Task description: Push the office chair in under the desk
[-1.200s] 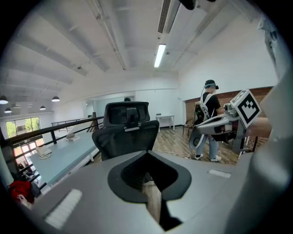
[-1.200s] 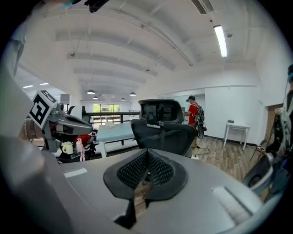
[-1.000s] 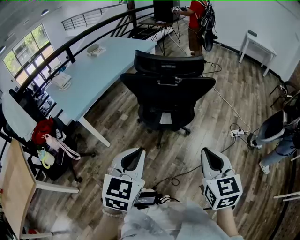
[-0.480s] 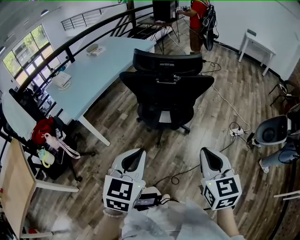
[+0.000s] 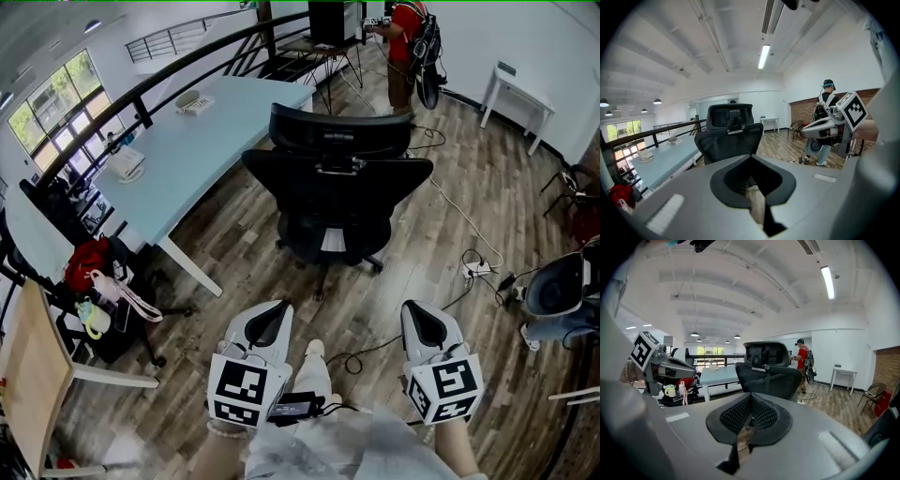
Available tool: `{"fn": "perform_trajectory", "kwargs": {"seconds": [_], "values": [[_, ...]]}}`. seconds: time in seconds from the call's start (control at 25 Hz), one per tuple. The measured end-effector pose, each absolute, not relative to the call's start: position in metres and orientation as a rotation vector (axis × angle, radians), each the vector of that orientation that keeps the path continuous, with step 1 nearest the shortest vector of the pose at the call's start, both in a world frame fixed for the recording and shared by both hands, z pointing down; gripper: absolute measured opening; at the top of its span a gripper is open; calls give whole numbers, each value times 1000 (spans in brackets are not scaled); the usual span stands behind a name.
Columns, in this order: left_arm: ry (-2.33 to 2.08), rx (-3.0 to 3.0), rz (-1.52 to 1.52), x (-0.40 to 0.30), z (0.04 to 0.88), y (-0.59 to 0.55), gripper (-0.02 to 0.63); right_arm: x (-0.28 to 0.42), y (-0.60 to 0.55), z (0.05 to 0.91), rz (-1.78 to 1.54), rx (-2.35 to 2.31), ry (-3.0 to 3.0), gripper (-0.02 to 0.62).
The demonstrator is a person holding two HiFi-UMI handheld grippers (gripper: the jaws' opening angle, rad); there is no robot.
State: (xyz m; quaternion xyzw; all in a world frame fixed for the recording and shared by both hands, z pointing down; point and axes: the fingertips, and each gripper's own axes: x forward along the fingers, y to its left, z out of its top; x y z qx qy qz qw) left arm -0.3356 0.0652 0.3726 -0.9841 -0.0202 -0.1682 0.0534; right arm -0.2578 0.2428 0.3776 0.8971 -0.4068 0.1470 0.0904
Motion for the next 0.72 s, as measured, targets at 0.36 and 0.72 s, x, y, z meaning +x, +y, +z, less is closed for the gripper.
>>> {"fn": "perform_trajectory", "kwargs": {"seconds": [0.36, 0.72], "values": [[-84, -2995, -499, -292, 371, 44, 3, -216, 224, 371, 420, 2674, -1183, 8], [-125, -2986, -499, -231, 369, 19, 3, -160, 197, 373, 425, 2696, -1160, 8]]}}
